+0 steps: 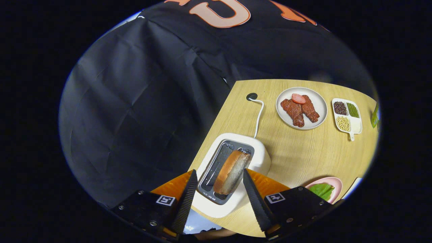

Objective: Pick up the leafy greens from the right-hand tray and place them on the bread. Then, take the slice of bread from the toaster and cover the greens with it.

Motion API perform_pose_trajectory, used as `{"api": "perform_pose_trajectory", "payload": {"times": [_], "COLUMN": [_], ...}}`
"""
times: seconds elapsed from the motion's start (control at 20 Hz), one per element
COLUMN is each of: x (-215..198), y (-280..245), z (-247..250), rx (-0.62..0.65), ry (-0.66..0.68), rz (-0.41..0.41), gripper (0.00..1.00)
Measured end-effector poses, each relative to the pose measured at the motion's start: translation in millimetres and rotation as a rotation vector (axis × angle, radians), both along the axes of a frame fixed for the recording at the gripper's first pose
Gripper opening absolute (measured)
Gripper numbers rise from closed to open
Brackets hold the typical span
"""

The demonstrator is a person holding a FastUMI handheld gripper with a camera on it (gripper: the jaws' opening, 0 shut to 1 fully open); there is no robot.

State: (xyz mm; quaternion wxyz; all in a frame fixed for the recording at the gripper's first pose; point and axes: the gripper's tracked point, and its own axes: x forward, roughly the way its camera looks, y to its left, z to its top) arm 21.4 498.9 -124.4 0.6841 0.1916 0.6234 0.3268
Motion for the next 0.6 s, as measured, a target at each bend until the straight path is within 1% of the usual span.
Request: {"api": "perform_pose_trajectory", "payload": {"times": [0.05,0.1,0.25,0.35,0.4,0.45,0.55,0.6], "x": [2.3,3.0,4.7,5.9,6.1,8.7,12.9,12.5], "y": [3.8,5.2,5.6,3.5,4.7,2.3,-2.6,-5.0], "z": [-5.6,-11.5,-30.3,-36.0,-35.0,-31.5,-29.2,-26.0], "rx": [-0.007,-0.017,-0.062,-0.080,-0.073,-0.077,-0.085,-0.081], "ry": [0.010,0.017,0.044,0.042,0.041,0.026,-0.005,-0.014], "rz": [-0.002,-0.004,-0.023,-0.021,-0.018,-0.025,-0.032,-0.032], "gripper": [0.80,0.77,0.69,0.63,0.54,0.49,0.34,0.20]}}
